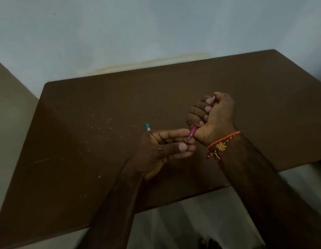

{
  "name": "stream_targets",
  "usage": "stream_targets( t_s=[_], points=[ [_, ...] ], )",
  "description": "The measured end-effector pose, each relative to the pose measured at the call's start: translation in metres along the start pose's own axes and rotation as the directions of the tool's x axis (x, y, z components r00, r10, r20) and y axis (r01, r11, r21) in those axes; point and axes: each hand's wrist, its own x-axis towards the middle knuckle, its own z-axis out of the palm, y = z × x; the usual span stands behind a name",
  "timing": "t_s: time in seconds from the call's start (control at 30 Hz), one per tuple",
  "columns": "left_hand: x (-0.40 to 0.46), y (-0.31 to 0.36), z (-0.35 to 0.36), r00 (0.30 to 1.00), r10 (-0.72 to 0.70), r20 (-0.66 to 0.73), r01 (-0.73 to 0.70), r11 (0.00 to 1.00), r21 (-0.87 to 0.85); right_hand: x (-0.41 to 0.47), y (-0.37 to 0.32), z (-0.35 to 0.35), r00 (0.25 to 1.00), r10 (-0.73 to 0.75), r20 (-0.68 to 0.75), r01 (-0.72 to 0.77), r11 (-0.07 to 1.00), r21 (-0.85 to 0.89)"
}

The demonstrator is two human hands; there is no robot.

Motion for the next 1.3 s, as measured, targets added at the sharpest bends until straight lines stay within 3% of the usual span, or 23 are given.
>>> stream_targets(
  t_s=[0.63, 0.87, 0.97, 1.07, 1.17, 1.23, 1.3],
  points=[
    [-0.002, 0.003, -0.002, 1.0, 0.005, 0.005, -0.005, 0.999, 0.034, -0.003, 0.002, 0.001, 1.0, 0.001, -0.024, -0.002, 1.0, -0.03],
    [0.004, 0.007, 0.006, 0.991, -0.021, -0.129, 0.049, 0.975, 0.215, -0.009, 0.01, 0.006, 0.99, -0.077, 0.116, 0.108, 0.949, -0.297],
    [0.006, 0.008, 0.006, 0.984, 0.01, -0.178, 0.03, 0.974, 0.225, -0.01, 0.016, 0.009, 0.971, -0.165, 0.173, 0.232, 0.824, -0.517],
    [0.008, 0.011, 0.005, 0.958, 0.077, -0.276, -0.021, 0.979, 0.201, -0.009, 0.02, 0.012, 0.928, -0.278, 0.248, 0.365, 0.548, -0.753],
    [0.013, 0.015, 0.002, 0.916, 0.152, -0.37, -0.08, 0.976, 0.203, -0.005, 0.026, 0.007, 0.866, -0.395, 0.307, 0.43, 0.275, -0.86],
    [0.014, 0.017, -0.001, 0.895, 0.173, -0.411, -0.096, 0.975, 0.201, -0.005, 0.03, 0.004, 0.843, -0.424, 0.33, 0.442, 0.199, -0.875],
    [0.012, 0.018, -0.004, 0.897, 0.167, -0.409, -0.093, 0.976, 0.195, -0.004, 0.032, 0.004, 0.842, -0.418, 0.342, 0.451, 0.195, -0.871]
  ],
)
